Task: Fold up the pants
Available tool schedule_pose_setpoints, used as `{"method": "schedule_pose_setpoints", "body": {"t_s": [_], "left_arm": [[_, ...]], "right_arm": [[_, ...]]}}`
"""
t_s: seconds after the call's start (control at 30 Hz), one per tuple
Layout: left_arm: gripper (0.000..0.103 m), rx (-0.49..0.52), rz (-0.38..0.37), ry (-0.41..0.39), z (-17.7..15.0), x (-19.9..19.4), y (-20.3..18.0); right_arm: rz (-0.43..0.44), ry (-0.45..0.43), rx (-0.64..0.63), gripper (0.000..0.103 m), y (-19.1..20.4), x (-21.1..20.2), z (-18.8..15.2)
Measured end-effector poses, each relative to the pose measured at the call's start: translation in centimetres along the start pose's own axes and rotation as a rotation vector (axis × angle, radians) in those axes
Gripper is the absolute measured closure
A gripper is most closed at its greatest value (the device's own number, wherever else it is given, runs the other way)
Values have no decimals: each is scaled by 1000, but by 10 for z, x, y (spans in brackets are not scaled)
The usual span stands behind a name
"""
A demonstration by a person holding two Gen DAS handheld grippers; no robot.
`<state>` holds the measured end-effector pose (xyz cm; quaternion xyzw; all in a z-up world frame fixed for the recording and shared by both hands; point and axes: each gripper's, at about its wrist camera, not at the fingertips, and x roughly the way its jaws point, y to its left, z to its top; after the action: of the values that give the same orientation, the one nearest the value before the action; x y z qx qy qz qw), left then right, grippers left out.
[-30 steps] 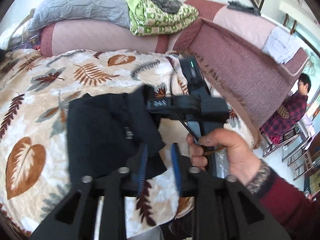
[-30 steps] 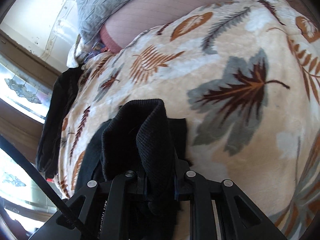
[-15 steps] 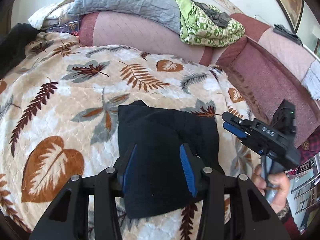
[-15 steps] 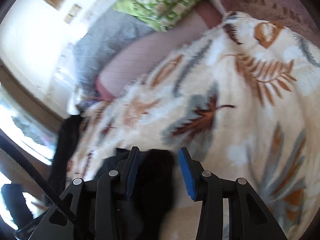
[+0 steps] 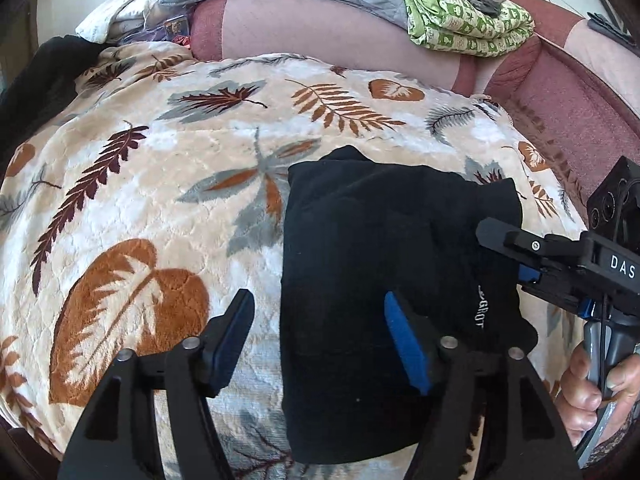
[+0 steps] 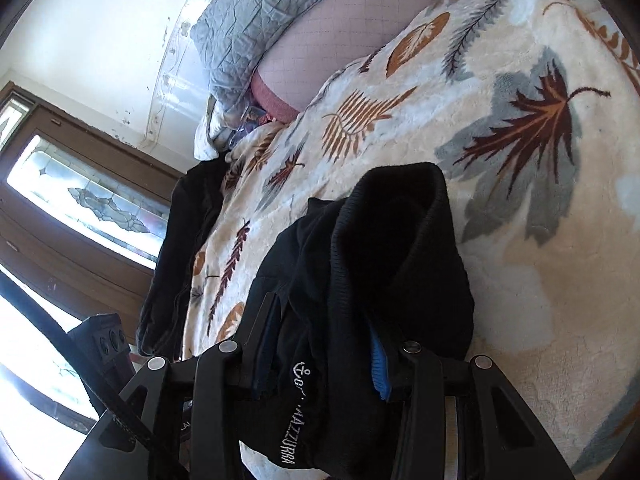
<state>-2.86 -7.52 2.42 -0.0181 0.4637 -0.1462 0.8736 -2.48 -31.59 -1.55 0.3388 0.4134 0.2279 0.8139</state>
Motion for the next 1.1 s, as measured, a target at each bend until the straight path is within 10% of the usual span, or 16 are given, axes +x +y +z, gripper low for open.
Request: {"method": "schedule_pose_setpoints", "body": {"t_s": [0.37, 0.5, 0.63, 0.87, 1.1], "left_arm": [[30, -32, -85, -13, -6, -11, 19], [31, -48, -90, -50, -12, -38, 21], [31, -70, -133, -122, -13, -52, 20], [40, -95, -174, -27, -36, -17, 10], [39, -140, -217, -43, -43, -11, 17]], "right_arm": [[-231, -66, -43, 62, -8, -21, 5], [-413, -196, -103, 43, -2, -50, 5], [-330, -292, -103, 43, 6, -75, 9], [40, 24, -102, 40, 50, -13, 33], [-5, 306, -73, 39, 67, 106, 55]]}}
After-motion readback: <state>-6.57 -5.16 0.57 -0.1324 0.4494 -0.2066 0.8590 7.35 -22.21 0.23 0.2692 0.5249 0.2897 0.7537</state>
